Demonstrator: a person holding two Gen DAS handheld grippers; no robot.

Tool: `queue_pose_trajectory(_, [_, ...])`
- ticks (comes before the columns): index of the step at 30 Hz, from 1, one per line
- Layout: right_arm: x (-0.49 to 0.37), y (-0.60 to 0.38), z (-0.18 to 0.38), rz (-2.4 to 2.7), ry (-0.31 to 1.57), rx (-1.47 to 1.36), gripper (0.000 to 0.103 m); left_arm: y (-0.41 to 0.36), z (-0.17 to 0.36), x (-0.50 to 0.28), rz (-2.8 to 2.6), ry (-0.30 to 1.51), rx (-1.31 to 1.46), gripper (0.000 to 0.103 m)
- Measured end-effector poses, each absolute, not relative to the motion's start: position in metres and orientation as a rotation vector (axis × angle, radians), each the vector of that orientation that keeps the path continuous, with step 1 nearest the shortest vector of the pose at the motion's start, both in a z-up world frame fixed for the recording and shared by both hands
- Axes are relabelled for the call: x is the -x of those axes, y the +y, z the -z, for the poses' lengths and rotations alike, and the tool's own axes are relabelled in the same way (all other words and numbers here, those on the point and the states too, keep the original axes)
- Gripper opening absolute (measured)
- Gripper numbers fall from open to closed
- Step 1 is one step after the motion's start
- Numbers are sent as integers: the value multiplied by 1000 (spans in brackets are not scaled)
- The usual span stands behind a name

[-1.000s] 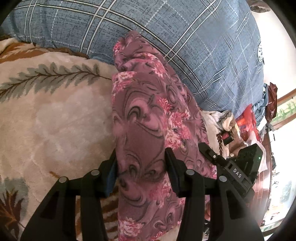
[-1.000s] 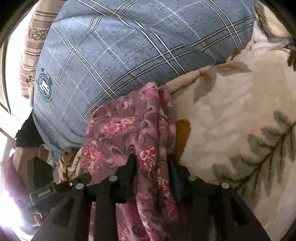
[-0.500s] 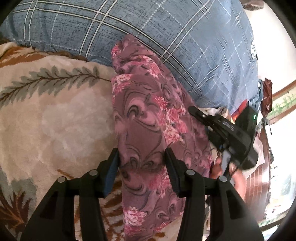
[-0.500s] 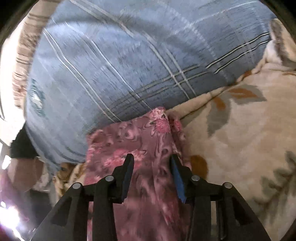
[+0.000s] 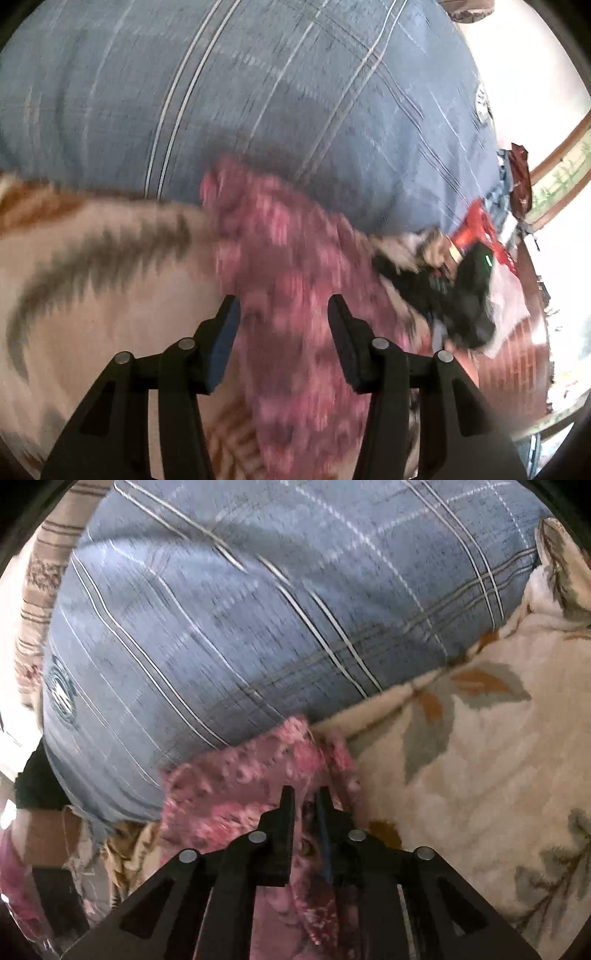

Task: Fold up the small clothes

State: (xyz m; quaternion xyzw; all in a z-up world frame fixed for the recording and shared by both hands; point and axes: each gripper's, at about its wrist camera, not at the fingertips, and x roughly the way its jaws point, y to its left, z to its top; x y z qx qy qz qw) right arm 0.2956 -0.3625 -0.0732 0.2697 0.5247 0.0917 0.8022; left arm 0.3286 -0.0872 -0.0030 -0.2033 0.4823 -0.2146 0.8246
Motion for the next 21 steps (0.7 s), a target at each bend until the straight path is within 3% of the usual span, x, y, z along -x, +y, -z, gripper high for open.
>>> queue_pose_trajectory(6, [-288, -352, 66, -267, 1054, -587, 15, -138, 22, -390, 304, 1073, 186, 47])
queue_pose_trajectory(11, [-291, -337, 92, -213, 1168, -462, 8, -138, 66, -410, 227, 1189, 210, 52])
queue_pose_trajectory(15, [-285, -352, 74, -231, 1137, -491, 16, -113, 53, -396, 277, 1182, 304, 51])
queue_pose_trajectory(17, [-274, -377, 68, -215, 1111, -540, 42, -98, 46, -382, 319, 1174, 347, 51])
queue_pose_trajectory(21, [-256, -407, 77, -260, 1114, -678, 51, -82, 45, -350, 429, 1177, 456, 52])
